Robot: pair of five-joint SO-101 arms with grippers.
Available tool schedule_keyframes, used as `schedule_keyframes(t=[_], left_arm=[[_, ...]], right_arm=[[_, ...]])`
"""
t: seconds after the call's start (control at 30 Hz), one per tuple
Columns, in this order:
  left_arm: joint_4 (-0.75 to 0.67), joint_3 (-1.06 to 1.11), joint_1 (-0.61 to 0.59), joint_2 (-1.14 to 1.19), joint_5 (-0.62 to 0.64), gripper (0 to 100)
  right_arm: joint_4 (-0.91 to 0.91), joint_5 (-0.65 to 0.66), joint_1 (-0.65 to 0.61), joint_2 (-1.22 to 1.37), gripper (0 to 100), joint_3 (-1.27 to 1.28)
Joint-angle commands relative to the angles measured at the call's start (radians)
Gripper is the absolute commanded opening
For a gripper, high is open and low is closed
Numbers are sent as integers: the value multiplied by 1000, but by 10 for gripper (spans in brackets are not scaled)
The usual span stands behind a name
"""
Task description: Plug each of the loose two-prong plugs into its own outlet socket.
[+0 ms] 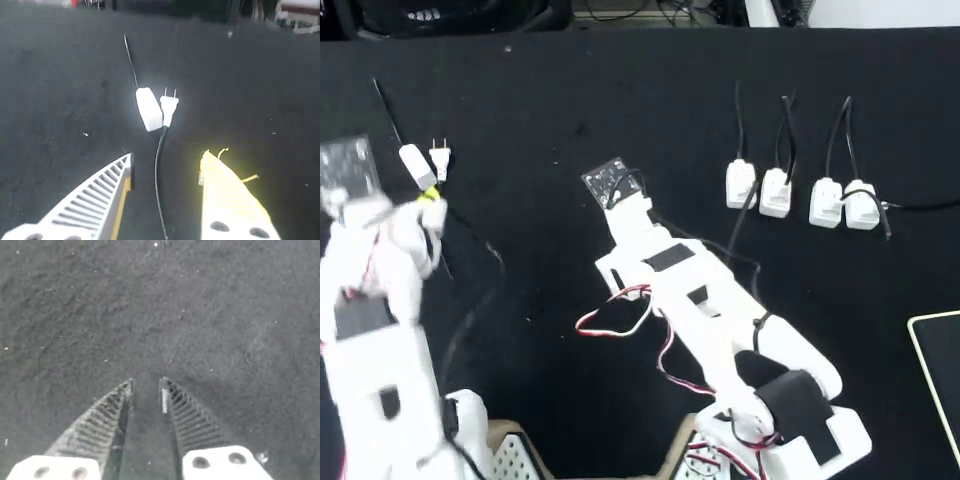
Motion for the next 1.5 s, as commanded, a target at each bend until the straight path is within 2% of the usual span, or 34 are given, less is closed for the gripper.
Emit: schedule_keyframes(t=[0.0,0.3,0.5,0.73,0.9,1.03,1.4,1.47], left_arm=[[69,-311,-5,353,-5,226],[338,-926,-16,1007,61,226],[539,-1362,-18,1326,87,226],[606,-1765,-54,1633,89,226],[690,-1995,-59,1820,89,316],[727,-2161,-59,1939,83,286],[721,-2456,-96,2225,89,276],[730,-2502,-122,2266,89,217]], right_arm=[[-23,8,-14,2,64,-7],[-23,8,-14,5,64,-7],[-23,8,-14,7,64,-7],[-23,8,-14,7,64,-5],[-23,8,-14,7,64,-7],[-23,8,-14,7,64,-7],[-23,8,-14,7,64,-7],[-25,8,-14,7,64,-7]])
